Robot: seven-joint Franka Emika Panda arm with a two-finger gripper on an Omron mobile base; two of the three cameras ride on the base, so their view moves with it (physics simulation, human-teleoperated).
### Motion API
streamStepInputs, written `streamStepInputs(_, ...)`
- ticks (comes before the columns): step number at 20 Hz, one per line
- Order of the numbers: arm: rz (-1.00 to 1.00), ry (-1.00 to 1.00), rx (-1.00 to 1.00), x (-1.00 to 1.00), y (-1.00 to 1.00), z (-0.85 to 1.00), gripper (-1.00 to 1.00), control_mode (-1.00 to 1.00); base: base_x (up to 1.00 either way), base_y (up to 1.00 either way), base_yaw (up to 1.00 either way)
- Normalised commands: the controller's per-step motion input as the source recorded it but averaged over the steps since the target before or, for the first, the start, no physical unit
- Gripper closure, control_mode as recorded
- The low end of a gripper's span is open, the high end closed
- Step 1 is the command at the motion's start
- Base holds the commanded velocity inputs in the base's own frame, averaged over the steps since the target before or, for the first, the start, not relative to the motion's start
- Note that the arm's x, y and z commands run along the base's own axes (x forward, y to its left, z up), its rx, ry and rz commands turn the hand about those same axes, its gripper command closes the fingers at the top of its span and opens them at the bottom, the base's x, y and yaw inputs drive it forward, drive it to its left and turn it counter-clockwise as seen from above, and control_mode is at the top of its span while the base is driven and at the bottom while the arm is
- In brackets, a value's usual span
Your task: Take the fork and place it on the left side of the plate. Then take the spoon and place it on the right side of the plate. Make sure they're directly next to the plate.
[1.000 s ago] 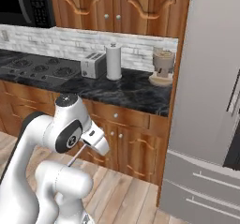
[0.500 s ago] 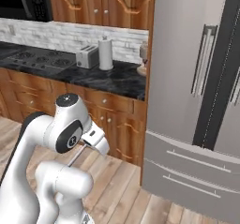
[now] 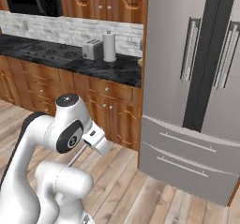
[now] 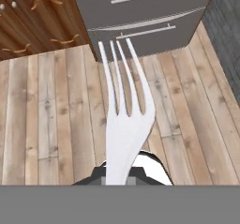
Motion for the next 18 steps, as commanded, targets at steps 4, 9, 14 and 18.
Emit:
streamStepInputs(4, 0.00, 0.00, 0.00, 0.00, 0.00, 0.00, 1.00, 1.00, -0.91, -0.11, 0.10)
streamStepInputs(9, 0.00, 0.00, 0.00, 0.00, 0.00, 0.00, 1.00, 1.00, -0.99, 0.00, 0.06)
streamStepInputs(14, 0.00, 0.00, 0.00, 0.00, 0.00, 0.00, 1.00, 1.00, -1.00, 0.00, 0.03)
streamStepInputs(18, 0.00, 0.00, 0.00, 0.00, 0.00, 0.00, 1.00, 1.00, -1.00, 0.00, 0.02)
